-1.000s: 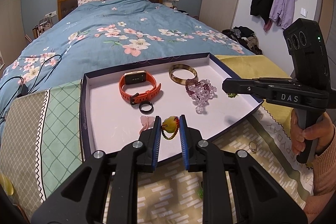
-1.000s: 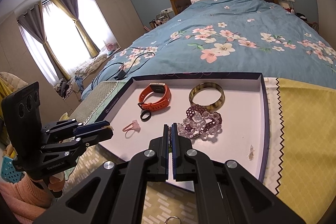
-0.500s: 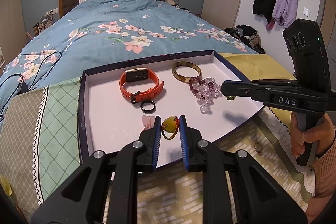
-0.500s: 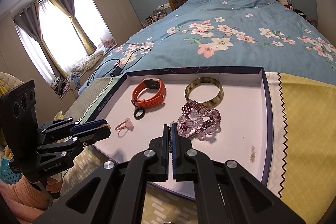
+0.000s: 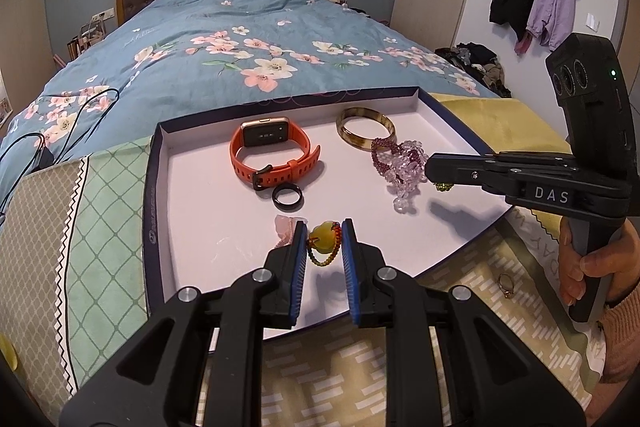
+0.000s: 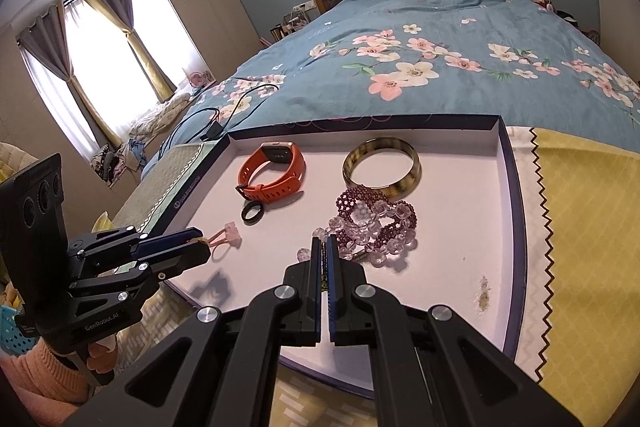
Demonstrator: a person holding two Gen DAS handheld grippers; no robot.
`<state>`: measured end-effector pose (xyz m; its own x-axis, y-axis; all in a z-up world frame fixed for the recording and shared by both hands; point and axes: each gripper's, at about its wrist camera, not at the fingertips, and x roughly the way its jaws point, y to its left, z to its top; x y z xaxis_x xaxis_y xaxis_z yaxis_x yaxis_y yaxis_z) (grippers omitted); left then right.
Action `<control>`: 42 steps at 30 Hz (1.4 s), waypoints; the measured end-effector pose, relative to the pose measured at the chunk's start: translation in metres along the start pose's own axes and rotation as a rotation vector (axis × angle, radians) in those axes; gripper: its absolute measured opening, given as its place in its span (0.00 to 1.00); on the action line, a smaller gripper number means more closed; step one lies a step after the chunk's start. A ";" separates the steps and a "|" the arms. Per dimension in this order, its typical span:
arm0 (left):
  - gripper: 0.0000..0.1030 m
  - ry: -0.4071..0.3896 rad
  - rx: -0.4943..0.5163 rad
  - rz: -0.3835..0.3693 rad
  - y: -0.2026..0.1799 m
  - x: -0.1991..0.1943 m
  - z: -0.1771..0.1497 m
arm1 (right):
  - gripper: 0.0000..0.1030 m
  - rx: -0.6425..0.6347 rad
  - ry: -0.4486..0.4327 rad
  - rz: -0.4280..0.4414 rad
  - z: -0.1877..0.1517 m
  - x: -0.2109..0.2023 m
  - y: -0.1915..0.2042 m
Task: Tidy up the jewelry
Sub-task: 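Release the yellow ring in the box while the right tool releases the charm inside, then move the left tool to the green ring while the right tool reaches the silver ring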
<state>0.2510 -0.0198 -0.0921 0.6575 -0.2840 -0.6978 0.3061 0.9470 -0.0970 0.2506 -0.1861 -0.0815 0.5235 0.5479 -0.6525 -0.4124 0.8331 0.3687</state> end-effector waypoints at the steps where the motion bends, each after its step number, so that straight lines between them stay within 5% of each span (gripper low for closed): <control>1: 0.17 0.000 0.000 0.002 0.000 0.000 0.000 | 0.01 0.001 0.001 -0.001 0.000 0.001 0.000; 23: 0.18 0.014 -0.012 0.019 0.003 0.008 -0.002 | 0.05 0.035 -0.003 -0.027 -0.002 0.004 -0.008; 29: 0.25 -0.039 -0.040 0.001 0.009 -0.012 -0.002 | 0.14 0.045 -0.046 -0.033 -0.005 -0.014 -0.009; 42: 0.39 -0.120 0.014 -0.056 0.005 -0.081 -0.031 | 0.55 -0.047 -0.098 -0.033 -0.026 -0.060 0.015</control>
<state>0.1779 0.0123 -0.0577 0.7165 -0.3535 -0.6014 0.3540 0.9271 -0.1231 0.1936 -0.2088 -0.0538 0.6064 0.5272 -0.5953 -0.4275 0.8474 0.3150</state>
